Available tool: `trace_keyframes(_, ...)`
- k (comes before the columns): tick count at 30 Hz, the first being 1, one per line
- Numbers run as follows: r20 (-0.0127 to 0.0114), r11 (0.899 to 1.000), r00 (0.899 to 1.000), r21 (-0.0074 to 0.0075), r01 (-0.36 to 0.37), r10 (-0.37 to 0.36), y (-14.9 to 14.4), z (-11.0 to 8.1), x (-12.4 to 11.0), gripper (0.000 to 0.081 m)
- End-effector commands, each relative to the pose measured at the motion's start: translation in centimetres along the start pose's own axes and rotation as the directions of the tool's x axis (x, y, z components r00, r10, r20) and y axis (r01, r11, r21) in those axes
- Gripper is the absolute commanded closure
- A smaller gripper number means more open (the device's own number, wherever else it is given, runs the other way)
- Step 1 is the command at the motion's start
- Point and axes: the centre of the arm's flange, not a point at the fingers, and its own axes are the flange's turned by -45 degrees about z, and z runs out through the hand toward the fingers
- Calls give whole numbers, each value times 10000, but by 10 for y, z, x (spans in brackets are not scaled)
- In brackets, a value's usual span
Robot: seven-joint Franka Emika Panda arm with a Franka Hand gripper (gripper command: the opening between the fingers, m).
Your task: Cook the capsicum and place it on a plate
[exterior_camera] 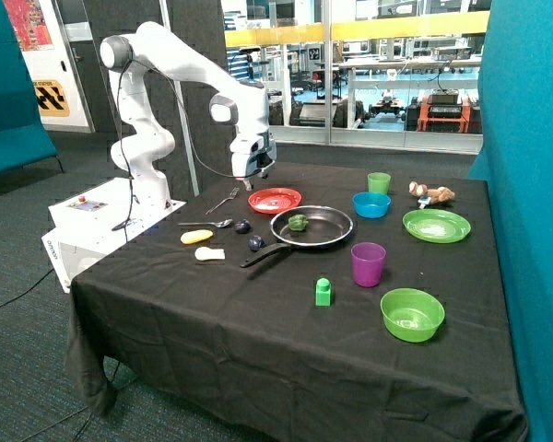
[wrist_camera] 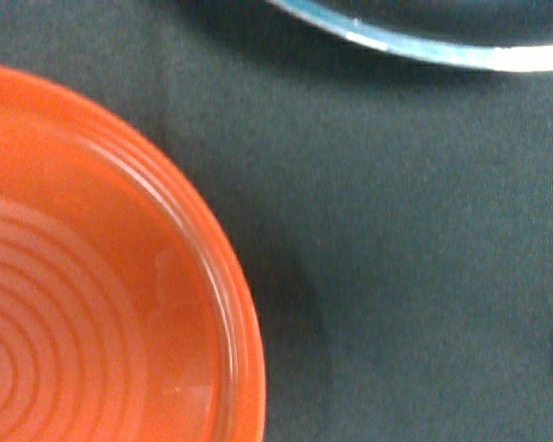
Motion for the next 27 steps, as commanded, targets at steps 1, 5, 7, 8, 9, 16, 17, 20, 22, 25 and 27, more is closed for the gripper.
trace_keyframes(1, -15, 10000, 10000, 5, 4, -4, 0, 0, -19, 267)
trace_keyframes(5, -15, 10000, 10000, 5, -88, 88, 2, 1, -18, 268)
trace_keyframes(7, -15, 9999, 9999, 5, -162, 162, 5, -1, -13, 268)
trace_keyframes(8, -15, 9998, 9998, 5, -177, 177, 6, -2, -11, 268)
trace_keyframes(9, -15, 9998, 9998, 5, -193, 193, 7, -2, -9, 268)
trace_keyframes(16, -15, 9993, 9993, 5, -362, 362, 14, -6, 11, 276)
trace_keyframes(17, -15, 9993, 9993, 5, -371, 371, 14, -6, 13, 277)
trace_keyframes(20, -15, 9991, 9991, 5, -414, 414, 15, -6, 21, 278)
trace_keyframes(22, -15, 9990, 9990, 5, -447, 447, 15, -6, 27, 278)
trace_keyframes(25, -15, 9985, 9985, 5, -542, 542, 18, -3, 38, 278)
trace_keyframes(27, -15, 9983, 9983, 5, -590, 590, 19, -2, 44, 277)
